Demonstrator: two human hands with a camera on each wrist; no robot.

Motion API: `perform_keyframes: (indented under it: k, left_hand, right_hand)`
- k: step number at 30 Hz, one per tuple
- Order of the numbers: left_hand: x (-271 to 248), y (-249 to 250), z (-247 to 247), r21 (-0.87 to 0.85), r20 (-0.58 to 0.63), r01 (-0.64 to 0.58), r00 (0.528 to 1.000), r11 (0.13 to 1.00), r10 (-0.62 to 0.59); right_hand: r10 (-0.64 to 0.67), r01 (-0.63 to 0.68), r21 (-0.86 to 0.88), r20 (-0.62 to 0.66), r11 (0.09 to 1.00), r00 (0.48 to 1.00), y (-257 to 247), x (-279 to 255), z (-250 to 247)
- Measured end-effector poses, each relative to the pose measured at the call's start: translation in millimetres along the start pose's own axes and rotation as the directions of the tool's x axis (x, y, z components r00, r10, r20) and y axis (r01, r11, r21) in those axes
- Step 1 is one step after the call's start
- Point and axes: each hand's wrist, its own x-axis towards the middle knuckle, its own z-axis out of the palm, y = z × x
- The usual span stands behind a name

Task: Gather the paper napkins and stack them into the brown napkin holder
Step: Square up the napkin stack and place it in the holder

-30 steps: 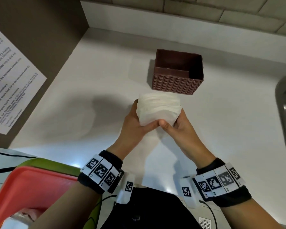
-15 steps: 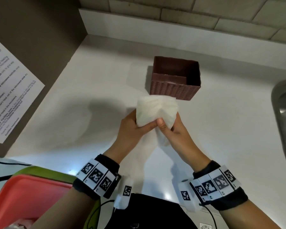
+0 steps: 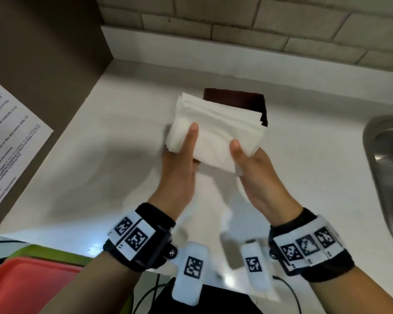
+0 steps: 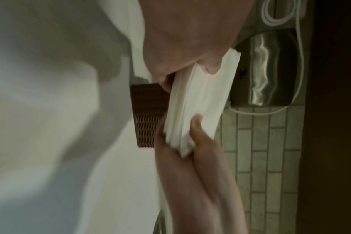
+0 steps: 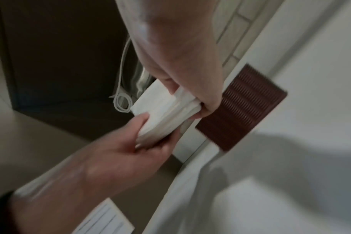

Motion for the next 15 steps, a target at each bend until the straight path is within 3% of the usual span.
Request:
perform_keyframes:
  k: [2, 5, 8, 11, 15]
  left_hand:
    - [17, 13, -8, 0.080, -0.081, 0.019, 0.997, 0.997, -0.013]
    - [32, 19, -3, 0.369, 0.028, 0.039, 0.998, 0.929, -0.053]
    - [37, 9, 5, 0.557, 0.108, -0.126, 0.991, 0.821, 0.080]
    - [43, 4, 4, 0.607, 0.131, -0.222, 0.975, 0.763, 0.179]
    - [45, -2, -1, 0.609, 0.189, -0.340, 0.940, 0.717, 0.285]
  right_hand:
    - [0.004, -0.006, -0.074, -0.028, 0.997, 1.000, -9, 8, -19]
    - [0.015, -0.027, -0.192, -0.063, 0.981, 0.998, -22, 18, -33]
    - [0.007, -0.004, -0.304, 0.008, 0.953, 1.000, -24, 23, -30]
    - [-0.031, -0.013, -0.365, -0.115, 0.931, 0.993, -21, 26, -30]
    - [-0.249, 0.162, -0.399, -0.177, 0.902, 0.952, -13, 20, -21]
